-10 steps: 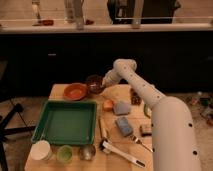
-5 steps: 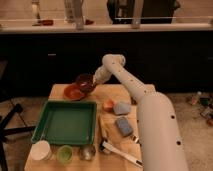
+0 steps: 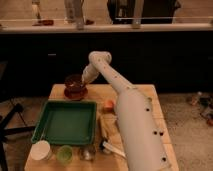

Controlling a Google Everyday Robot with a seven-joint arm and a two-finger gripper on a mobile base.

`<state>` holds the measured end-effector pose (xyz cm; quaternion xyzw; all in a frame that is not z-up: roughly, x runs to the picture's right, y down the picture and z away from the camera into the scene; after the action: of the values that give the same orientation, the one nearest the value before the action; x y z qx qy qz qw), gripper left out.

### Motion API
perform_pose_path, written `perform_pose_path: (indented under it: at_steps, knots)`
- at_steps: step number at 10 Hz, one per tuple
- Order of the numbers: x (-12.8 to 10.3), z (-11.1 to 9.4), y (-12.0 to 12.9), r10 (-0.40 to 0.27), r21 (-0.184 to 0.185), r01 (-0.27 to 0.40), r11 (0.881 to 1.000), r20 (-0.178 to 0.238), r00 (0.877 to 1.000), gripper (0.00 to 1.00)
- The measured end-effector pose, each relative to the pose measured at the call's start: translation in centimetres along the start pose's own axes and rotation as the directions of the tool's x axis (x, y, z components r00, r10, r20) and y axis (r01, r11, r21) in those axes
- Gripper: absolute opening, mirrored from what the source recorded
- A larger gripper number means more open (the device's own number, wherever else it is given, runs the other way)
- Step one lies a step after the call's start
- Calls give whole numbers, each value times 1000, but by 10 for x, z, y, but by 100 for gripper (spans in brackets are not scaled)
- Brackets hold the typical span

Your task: Stack bowls into tray

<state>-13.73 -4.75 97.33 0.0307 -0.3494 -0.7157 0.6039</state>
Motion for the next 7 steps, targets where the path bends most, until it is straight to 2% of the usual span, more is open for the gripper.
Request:
perform_pose_path:
  at_steps: [3,7]
  knots:
    - [7,10,-4,-23,7,23,1000,22,999,0]
    - [5,11,9,0,7,0,1000,28,1000,2]
